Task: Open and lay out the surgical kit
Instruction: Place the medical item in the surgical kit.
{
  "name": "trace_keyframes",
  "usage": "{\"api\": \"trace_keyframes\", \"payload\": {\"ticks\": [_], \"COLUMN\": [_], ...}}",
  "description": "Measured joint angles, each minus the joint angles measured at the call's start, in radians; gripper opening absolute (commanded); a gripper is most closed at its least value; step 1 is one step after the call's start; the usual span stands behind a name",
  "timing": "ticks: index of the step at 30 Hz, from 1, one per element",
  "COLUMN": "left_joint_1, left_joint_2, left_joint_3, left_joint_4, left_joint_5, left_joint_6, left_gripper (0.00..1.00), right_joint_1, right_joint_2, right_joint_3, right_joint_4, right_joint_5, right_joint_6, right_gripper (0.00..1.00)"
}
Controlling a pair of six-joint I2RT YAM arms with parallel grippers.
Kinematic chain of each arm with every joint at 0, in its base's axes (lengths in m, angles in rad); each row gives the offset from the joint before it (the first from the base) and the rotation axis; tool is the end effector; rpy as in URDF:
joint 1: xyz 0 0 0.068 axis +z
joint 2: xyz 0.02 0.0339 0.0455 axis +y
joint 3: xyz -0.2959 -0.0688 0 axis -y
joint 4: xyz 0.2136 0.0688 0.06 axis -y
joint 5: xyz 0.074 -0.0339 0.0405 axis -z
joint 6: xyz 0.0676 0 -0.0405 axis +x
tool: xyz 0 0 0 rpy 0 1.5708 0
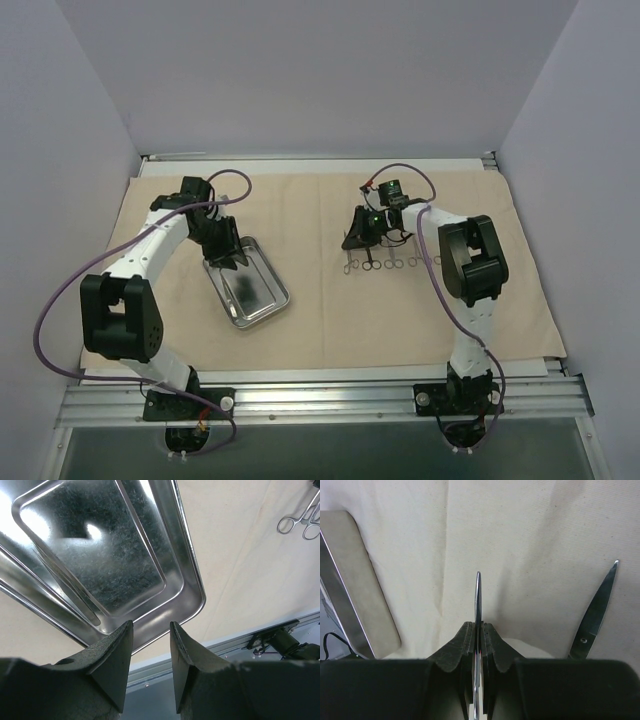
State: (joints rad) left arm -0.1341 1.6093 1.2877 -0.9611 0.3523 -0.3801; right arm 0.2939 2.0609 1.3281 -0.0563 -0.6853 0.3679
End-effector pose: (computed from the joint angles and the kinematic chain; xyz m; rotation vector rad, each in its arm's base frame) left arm 0.2863 -0.0622 0.2668 -0.2808 2.8800 -0.6047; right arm 0.4156 0.1705 0.1866 -0.2621 2.3966 1.1241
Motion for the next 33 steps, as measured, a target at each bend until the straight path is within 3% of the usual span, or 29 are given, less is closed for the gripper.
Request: {"api": "trace_keyframes", "payload": {"ticks": [23, 33], "left_joint_1": [0.000, 0.000], "left_joint_2": [0.042, 0.047], "left_joint_3": [0.019, 0.019], "left_joint_4": [-0.001, -0.018], "left_joint_5": [-0.030, -0.100], "left_joint_6": [0.000, 0.000], "left_gripper": [0.45, 0.45], "right_joint_1": [-0.023, -0.027], "right_joint_2": [0.026, 0.026], "right_joint_3": [0.041, 0.130], "right_joint_4": [-0.042, -0.126], "right_joint_5": [0.032, 0.101], "right_joint_6": [-0.040, -0.105], "right_gripper": [0.33, 0.33]}}
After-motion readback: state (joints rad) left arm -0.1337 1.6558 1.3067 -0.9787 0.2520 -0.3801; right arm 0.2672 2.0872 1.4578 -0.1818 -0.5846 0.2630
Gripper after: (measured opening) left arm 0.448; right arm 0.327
